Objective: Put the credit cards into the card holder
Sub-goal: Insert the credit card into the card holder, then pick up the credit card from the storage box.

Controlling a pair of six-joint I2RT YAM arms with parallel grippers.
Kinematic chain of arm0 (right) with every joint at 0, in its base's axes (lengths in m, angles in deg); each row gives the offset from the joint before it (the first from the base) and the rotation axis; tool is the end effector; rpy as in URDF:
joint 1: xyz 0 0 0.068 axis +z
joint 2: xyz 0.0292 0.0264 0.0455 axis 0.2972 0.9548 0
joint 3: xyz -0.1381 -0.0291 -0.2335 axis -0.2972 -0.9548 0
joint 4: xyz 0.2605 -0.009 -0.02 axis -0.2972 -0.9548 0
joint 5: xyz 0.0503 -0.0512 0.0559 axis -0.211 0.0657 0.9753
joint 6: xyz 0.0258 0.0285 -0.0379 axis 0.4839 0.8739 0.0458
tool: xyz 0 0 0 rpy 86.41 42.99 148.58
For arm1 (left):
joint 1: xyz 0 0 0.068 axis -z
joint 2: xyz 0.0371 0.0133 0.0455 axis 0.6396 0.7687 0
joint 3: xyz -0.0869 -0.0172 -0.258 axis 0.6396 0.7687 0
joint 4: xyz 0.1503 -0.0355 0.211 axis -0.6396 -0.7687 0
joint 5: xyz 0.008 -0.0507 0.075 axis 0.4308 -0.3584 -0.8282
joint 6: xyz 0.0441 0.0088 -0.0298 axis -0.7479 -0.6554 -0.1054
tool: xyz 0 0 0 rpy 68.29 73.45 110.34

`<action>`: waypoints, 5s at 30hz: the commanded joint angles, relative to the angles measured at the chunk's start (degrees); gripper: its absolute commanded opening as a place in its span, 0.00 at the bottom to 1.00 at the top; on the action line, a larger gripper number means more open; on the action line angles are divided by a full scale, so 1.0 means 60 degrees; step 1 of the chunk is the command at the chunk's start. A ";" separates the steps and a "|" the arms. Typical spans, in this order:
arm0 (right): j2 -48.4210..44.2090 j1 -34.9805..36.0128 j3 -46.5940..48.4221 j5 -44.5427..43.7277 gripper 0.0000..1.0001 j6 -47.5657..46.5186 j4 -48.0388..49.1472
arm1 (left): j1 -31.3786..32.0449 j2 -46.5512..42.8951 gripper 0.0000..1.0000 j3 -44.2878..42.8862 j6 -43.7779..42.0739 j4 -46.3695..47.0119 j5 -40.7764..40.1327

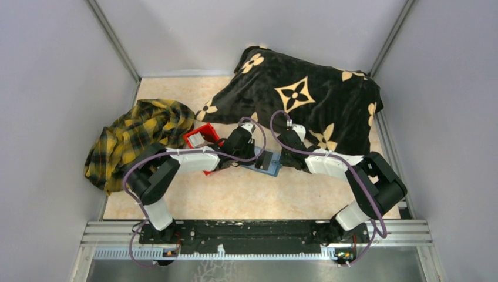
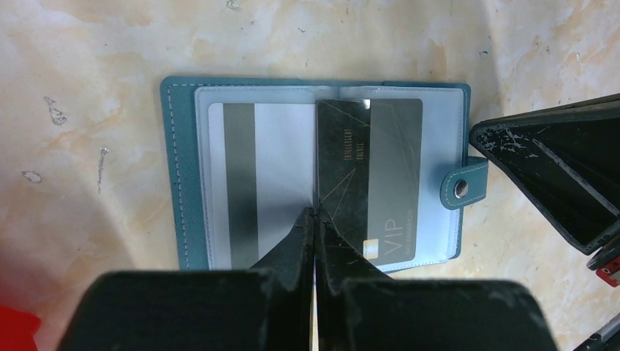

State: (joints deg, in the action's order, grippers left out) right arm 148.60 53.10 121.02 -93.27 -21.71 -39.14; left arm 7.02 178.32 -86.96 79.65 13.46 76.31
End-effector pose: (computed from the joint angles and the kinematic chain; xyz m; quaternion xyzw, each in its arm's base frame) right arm 0.2333 0.1567 0.1552 0.0569 0.9417 0.0826 0.3211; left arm 0.2444 -0.2573 0.1539 0.1197 0.9118 -0.2272 0.3203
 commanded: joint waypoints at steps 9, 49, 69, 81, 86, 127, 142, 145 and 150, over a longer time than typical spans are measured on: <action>-0.0123 -0.0045 -0.0123 0.0209 0.00 0.0083 0.0156 | 0.0156 0.0613 0.00 -0.0341 -0.0031 0.0499 0.0478; -0.0348 -0.0054 0.0405 -0.0143 0.01 -0.0356 -0.0298 | 0.0376 -0.0860 0.12 -0.0734 0.0364 0.0019 -0.1280; 0.1542 0.1853 0.6307 0.0743 0.43 -0.3872 -0.1441 | 0.1036 -0.7854 0.37 0.2478 0.4815 -0.4760 -0.6704; 0.4957 0.2638 1.0797 0.2295 0.47 -0.3760 -0.2509 | 0.1033 -0.9538 0.52 0.3675 0.7849 -0.7190 -0.8135; 0.5986 0.2742 1.2082 0.2718 0.47 -0.3618 -0.2825 | 0.1007 -0.9665 0.60 0.3869 0.7945 -0.7253 -0.8432; 0.8899 0.2530 1.4137 0.4065 0.43 -0.3050 -0.3556 | -0.2374 -0.6732 0.49 0.4843 0.3431 -0.1008 -0.5146; 0.9164 0.2714 1.4444 0.3732 0.40 -0.2959 -0.4326 | -0.2374 -0.7058 0.41 0.4929 0.3383 -0.0992 -0.4973; 0.9198 0.2747 1.4491 0.3641 0.41 -0.2953 -0.4412 | -0.2378 -0.7110 0.40 0.4969 0.3326 -0.0919 -0.4933; 0.9237 0.2894 1.4554 0.3381 0.43 -0.3063 -0.4596 | -0.2377 -0.7120 0.39 0.5074 0.3236 -0.0746 -0.4856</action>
State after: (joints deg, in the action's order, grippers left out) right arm 201.23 68.55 207.24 -70.87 -38.85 -62.11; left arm -6.92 136.53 -57.41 100.11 6.42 46.02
